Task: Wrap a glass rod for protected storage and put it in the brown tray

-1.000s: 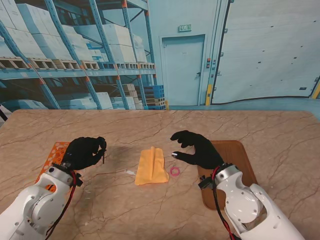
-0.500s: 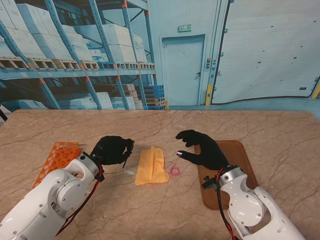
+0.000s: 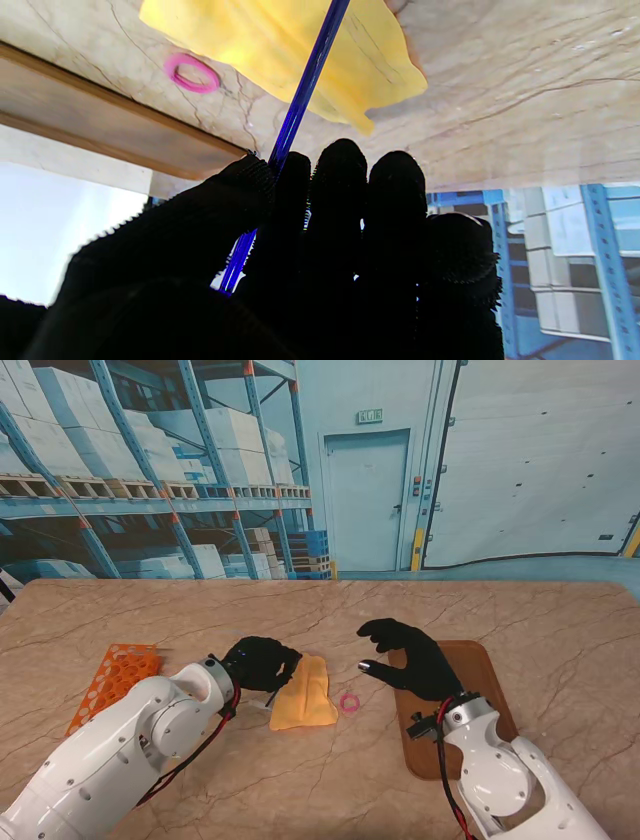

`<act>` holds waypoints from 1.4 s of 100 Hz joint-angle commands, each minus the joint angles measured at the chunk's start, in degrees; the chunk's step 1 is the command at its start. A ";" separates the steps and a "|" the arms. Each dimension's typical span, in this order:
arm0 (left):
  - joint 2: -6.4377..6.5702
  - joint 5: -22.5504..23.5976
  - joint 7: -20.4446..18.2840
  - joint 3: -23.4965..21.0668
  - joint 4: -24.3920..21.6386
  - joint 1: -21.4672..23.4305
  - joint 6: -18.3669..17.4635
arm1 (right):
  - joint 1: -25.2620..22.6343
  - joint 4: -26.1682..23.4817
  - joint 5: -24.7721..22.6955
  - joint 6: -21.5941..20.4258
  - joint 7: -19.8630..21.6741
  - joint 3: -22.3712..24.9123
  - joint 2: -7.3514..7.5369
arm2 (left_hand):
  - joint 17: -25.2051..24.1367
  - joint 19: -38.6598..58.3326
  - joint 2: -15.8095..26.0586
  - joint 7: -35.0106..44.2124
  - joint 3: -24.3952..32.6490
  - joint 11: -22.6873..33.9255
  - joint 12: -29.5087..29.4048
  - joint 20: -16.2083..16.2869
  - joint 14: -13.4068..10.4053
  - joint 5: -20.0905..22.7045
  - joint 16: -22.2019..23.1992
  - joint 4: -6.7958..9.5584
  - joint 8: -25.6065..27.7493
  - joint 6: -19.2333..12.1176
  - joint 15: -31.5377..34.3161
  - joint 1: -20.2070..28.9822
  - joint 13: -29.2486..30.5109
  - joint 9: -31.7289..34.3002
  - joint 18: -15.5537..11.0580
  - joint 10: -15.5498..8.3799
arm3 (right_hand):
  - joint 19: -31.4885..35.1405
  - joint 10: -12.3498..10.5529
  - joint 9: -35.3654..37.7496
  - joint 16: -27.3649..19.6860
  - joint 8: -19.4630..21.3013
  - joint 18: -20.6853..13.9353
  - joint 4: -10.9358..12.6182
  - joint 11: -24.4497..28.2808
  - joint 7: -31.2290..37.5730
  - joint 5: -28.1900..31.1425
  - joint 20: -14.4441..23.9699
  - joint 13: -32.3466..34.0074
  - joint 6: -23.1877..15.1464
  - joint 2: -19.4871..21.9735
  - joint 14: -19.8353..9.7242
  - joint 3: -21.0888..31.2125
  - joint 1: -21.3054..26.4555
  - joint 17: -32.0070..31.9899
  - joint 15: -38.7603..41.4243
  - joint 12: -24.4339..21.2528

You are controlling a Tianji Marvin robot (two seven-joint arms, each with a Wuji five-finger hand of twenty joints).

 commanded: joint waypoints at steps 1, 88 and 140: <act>-0.37 0.16 -0.82 1.15 0.67 -1.13 -0.27 | -0.40 -0.55 0.10 -0.24 -0.09 -0.04 -0.30 | 0.84 4.53 -1.35 3.25 2.53 2.49 0.72 -0.61 -1.22 1.52 0.96 -0.42 1.38 -2.25 1.76 -0.39 1.25 0.90 0.13 0.63 | 0.50 -0.29 0.69 0.66 0.51 0.26 1.71 -0.47 -1.06 1.12 1.15 0.86 -0.88 1.34 -0.09 0.59 -1.94 -0.02 0.58 0.61; -2.43 -7.70 -4.14 22.53 12.53 -18.12 4.05 | -0.91 -0.75 0.52 -0.55 -0.53 0.55 -0.43 | 5.27 8.78 -3.55 4.37 5.90 3.26 0.87 -3.14 -2.33 3.81 0.23 -0.27 -3.23 -3.22 3.23 -3.30 5.30 4.25 -1.28 -1.22 | 0.34 -0.32 0.67 0.70 0.58 0.31 1.80 -0.59 -1.18 1.15 1.27 0.84 -0.87 1.62 -0.21 0.58 -2.19 -0.05 0.48 0.65; -5.00 -9.83 -2.37 31.05 18.12 -23.65 7.65 | -1.15 -0.97 1.45 -0.57 -0.78 0.70 -0.59 | 7.25 11.51 -7.27 7.01 6.45 3.78 0.57 -5.22 -3.07 3.97 -1.41 -0.35 -6.02 -4.50 4.23 -6.20 6.96 5.12 -2.98 -3.00 | 0.13 -0.09 0.79 0.74 0.44 0.45 2.02 -0.93 -1.64 1.36 1.40 0.59 -0.76 4.46 0.03 -0.09 -3.15 -0.25 0.32 0.56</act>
